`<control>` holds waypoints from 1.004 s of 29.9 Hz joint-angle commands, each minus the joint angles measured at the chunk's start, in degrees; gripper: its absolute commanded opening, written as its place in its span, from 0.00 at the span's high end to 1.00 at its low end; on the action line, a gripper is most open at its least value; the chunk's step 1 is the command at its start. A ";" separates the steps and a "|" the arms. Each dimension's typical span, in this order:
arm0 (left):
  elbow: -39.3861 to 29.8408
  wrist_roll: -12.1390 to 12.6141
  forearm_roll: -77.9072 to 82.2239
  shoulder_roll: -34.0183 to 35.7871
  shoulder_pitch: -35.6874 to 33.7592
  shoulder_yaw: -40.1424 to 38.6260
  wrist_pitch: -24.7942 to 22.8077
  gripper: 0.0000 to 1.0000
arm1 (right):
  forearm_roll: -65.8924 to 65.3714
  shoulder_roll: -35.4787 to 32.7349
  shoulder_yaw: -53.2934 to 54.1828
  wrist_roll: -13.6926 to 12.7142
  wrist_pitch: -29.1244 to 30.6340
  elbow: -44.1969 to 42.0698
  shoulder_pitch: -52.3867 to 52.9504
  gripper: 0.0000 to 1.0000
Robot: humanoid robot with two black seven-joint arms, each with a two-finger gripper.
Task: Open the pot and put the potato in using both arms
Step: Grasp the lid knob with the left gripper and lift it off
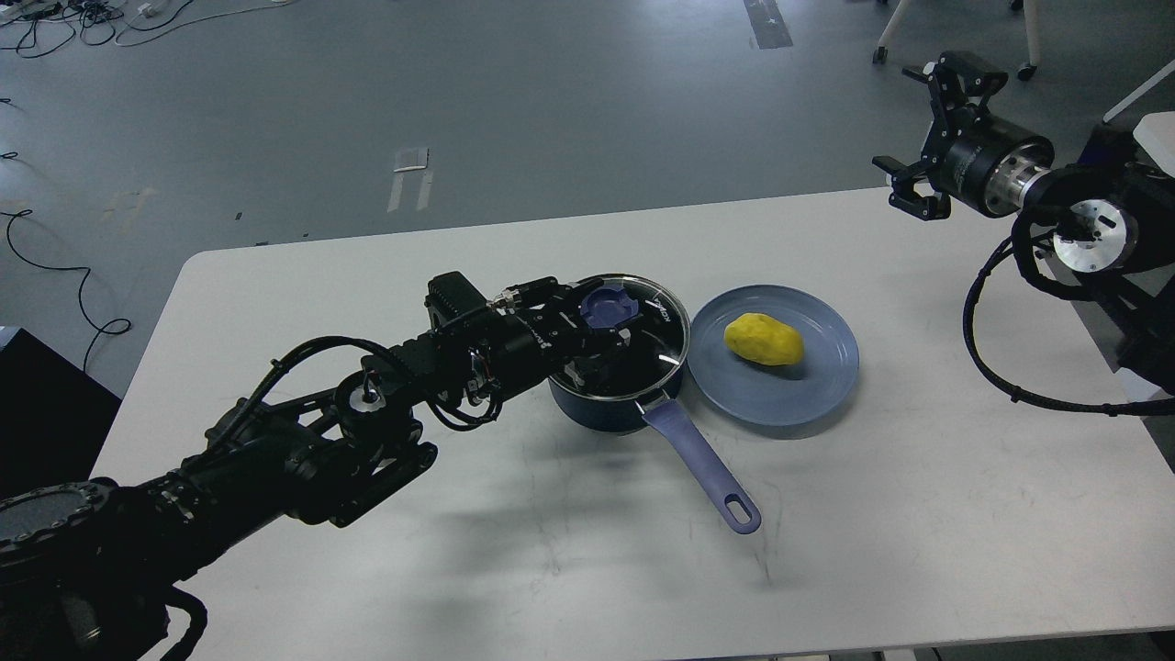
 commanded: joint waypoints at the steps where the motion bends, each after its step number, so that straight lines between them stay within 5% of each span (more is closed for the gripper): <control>1: -0.09 -0.17 0.00 -0.01 0.07 -0.05 0.04 0.53 | 0.00 -0.07 -0.02 0.00 0.02 0.01 0.00 0.00; 18: -1.84 -1.84 -3.69 2.19 -3.62 -0.22 0.04 0.53 | 0.00 0.28 -0.11 -0.09 0.11 0.09 0.00 0.00; 30: -13.88 -1.75 -3.77 14.39 -5.55 -0.23 -0.04 0.53 | 0.00 0.72 -0.11 -0.70 -0.15 0.01 0.61 0.00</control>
